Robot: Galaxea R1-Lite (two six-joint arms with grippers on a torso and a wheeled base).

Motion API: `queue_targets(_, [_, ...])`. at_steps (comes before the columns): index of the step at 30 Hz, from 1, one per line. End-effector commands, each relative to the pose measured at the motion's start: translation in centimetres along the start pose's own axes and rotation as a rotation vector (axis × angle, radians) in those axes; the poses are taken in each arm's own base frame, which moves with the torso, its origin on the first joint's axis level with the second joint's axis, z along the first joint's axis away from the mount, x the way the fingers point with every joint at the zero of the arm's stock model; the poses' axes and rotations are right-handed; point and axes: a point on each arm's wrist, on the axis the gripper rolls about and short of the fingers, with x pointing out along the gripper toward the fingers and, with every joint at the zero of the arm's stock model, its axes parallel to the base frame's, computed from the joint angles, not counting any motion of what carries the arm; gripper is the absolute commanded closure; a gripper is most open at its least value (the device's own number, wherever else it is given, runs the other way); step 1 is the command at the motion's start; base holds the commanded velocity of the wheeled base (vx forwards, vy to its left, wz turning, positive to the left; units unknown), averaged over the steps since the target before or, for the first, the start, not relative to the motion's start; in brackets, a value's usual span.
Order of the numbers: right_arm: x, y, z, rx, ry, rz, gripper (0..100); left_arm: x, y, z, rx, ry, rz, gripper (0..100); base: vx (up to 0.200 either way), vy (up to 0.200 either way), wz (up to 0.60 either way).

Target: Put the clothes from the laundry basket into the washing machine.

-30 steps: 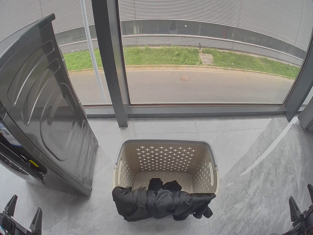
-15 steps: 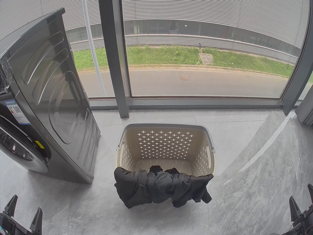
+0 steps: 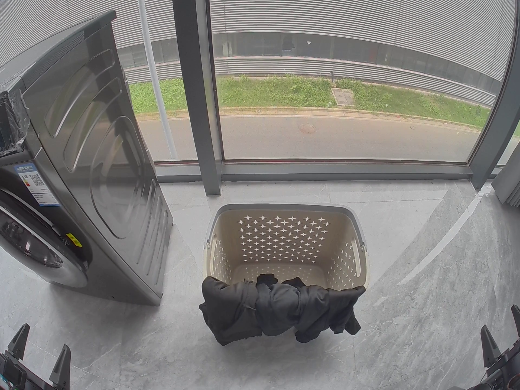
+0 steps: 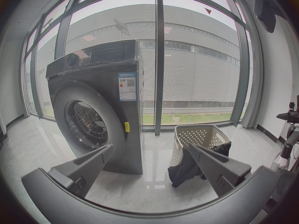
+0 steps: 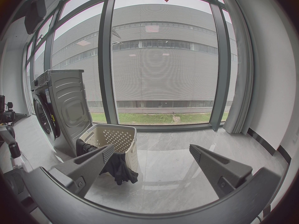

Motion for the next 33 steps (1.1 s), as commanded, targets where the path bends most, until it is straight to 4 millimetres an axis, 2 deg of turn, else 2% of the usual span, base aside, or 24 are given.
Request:
queue_targets(1, [0.12,0.0,-0.49,0.0,0.016,0.001,0,-0.02,0.01,-0.49,0.0,-0.002,0.0,0,0.0,0.2,0.0])
queue_targets(33, [0.12,0.0,-0.49,0.0,0.016,0.001,0,-0.01,0.0,-0.48,0.0,-0.001,-0.001,0,0.0,0.2,0.0])
